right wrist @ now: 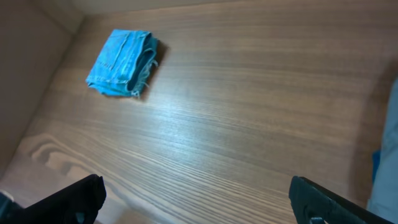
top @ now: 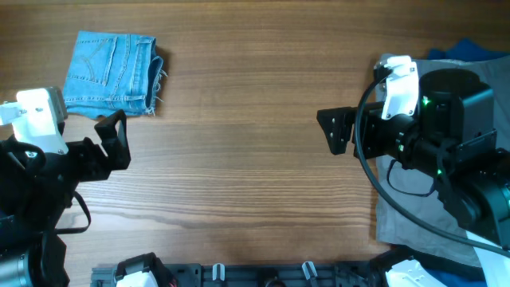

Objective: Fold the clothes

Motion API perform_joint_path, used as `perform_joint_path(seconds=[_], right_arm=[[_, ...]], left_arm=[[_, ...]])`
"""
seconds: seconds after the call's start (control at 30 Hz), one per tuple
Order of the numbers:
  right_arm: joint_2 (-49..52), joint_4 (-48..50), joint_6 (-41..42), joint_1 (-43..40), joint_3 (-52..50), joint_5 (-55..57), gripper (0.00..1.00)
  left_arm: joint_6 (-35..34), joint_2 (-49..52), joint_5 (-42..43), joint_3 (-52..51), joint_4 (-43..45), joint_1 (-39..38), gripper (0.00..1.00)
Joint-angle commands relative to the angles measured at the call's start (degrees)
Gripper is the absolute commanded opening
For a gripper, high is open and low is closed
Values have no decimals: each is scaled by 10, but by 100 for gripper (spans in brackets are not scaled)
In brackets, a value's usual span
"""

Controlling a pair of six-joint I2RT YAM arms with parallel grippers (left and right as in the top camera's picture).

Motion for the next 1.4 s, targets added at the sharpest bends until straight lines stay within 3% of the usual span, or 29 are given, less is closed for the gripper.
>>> perform_joint_path(seconds=[0.0, 0.2, 0.3, 0.57, 0.73, 0.87, 0.97, 1.2, 1.37], right_arm=[[-27, 17, -89, -1, 4, -23, 100], [-115, 104, -354, -2, -37, -15, 100], [-186, 152, -407, -8, -133, -13, 100], [-449, 374, -298, -102, -543, -15, 100], [-628, 442, -224, -117, -739, -6, 100], [-644, 526, -225, -118, -822, 0, 100], [-644, 649, -221, -118, -896, 2, 100], [-644, 753, -244, -118, -911, 18, 100], [-643, 692, -240, -118, -911, 15, 100]], left_arm=[[-6, -1, -5, 0, 1, -3, 100], [-6, -1, -5, 0, 1, -4, 100], [-6, -1, -5, 0, 1, -3, 100], [-6, -1, -5, 0, 1, -3, 100], [-6, -1, -5, 0, 1, -3, 100], [-6, -1, -5, 0, 1, -4, 100], [-6, -1, -5, 0, 1, -3, 100], [-6, -1, -5, 0, 1, -3, 100], [-6, -1, -5, 0, 1, -4, 100]])
